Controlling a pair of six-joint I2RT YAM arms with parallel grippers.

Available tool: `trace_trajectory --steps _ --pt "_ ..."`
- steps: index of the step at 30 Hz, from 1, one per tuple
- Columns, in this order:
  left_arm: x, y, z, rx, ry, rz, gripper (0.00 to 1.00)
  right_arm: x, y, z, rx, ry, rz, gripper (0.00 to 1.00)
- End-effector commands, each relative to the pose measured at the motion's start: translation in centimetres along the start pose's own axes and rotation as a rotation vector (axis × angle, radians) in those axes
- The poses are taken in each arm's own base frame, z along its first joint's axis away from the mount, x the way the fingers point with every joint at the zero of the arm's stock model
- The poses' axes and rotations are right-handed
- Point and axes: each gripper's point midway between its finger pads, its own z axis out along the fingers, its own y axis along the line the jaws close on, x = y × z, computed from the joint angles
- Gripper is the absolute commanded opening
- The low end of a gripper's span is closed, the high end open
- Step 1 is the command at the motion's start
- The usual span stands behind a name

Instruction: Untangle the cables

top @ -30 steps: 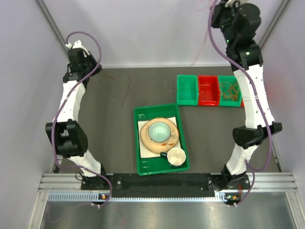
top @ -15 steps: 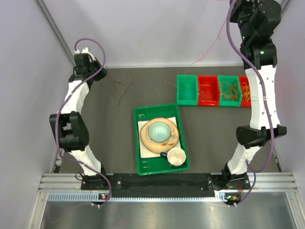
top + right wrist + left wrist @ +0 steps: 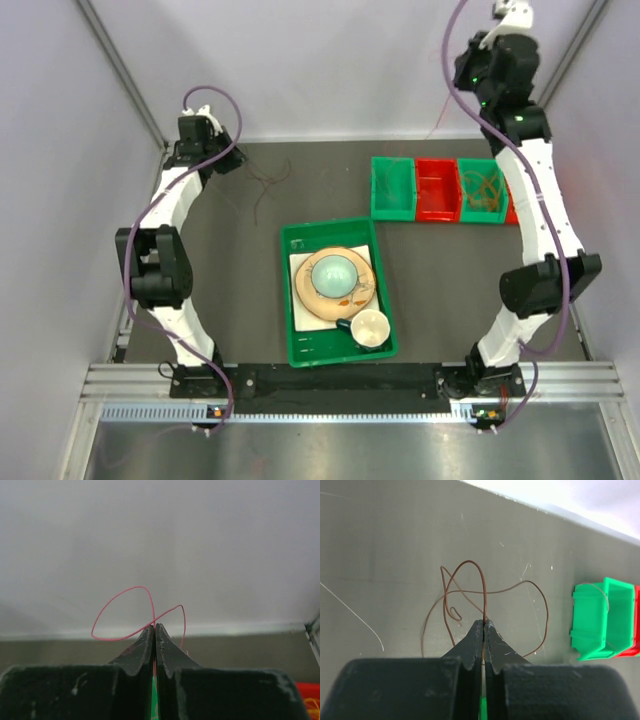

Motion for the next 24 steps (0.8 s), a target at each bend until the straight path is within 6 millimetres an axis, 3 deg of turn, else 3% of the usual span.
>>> trace_trajectory --steps 1,10,13,21,22,23,24 --pt "-1.0 -0.9 -0.1 0.031 -0.03 0.037 0.0 8.7 -3.6 2.6 0.099 0.17 -0.047 0.0" --pt "-1.2 -0.8 -0.1 0.026 -0.031 0.046 0.0 23.3 -7.5 4.8 0.189 0.446 -0.08 0.0" --pt "-1.1 -0.8 -0.1 0.021 -0.027 0.051 0.0 26.8 -8.3 4.6 0.207 0.503 -0.086 0.0" --pt "-0.7 -0.6 0.2 0.021 -0.012 0.049 0.0 32.0 -10.5 3.2 0.279 0.591 -0.077 0.02" --pt "-0.7 -0.7 0.2 0.022 -0.012 0.05 0.0 32.0 -10.5 3.2 0.28 0.595 -0.074 0.15" --pt "-0.7 -0.6 0.2 0.021 -0.01 0.049 0.0 32.4 -10.8 3.3 0.287 0.603 -0.068 0.37" --pt "-0.7 -0.7 0.2 0.024 -0.012 0.049 0.0 32.5 -10.8 3.1 0.289 0.612 -0.067 0.47"
